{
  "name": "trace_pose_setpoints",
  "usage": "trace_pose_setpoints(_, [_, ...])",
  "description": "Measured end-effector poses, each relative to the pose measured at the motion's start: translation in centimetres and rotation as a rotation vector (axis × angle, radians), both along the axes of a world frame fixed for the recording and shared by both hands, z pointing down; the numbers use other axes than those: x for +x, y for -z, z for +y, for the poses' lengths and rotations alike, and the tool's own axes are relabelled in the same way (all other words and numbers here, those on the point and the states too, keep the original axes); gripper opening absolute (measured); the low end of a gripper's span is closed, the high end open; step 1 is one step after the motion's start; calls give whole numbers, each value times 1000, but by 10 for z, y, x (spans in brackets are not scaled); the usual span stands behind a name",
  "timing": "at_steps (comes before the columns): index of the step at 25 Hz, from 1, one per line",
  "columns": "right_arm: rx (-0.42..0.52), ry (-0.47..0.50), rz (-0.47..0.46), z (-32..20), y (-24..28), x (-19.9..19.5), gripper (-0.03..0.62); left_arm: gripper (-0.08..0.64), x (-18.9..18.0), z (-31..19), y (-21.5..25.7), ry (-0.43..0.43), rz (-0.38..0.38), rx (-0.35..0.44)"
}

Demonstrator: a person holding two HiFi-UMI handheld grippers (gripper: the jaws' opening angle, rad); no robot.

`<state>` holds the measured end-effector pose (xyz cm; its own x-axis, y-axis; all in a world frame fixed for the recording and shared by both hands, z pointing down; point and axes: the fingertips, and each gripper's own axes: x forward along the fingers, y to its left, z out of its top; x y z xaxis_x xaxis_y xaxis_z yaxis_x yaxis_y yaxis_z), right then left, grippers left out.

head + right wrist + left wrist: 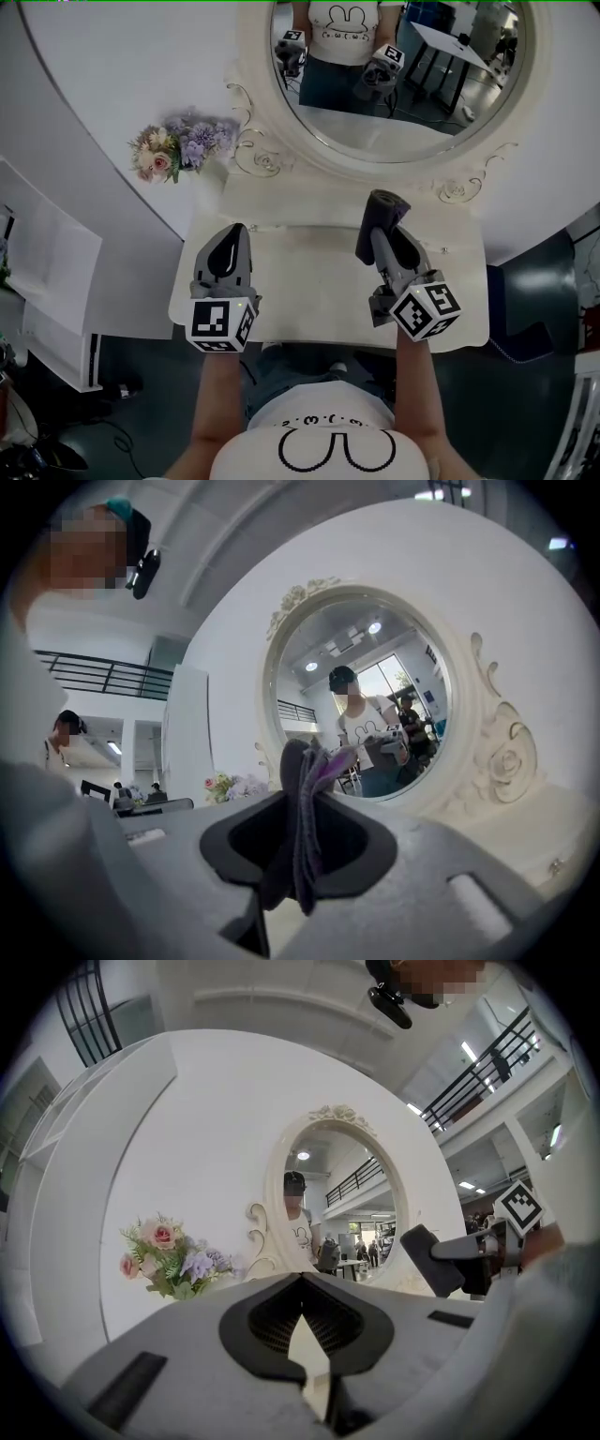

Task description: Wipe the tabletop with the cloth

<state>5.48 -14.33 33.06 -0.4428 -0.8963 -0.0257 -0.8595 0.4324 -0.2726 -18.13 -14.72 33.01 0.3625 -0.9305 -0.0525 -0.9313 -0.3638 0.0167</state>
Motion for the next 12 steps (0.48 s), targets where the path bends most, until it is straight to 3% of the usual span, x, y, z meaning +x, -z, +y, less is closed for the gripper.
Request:
trace_pose_setpoints(8, [117, -68, 172, 29, 13, 45, 83, -2, 44, 17, 19, -19, -60, 41])
trace_pose_setpoints(12, [186, -98, 303, 47, 22, 65, 83, -2, 69, 27, 25, -30, -77, 56])
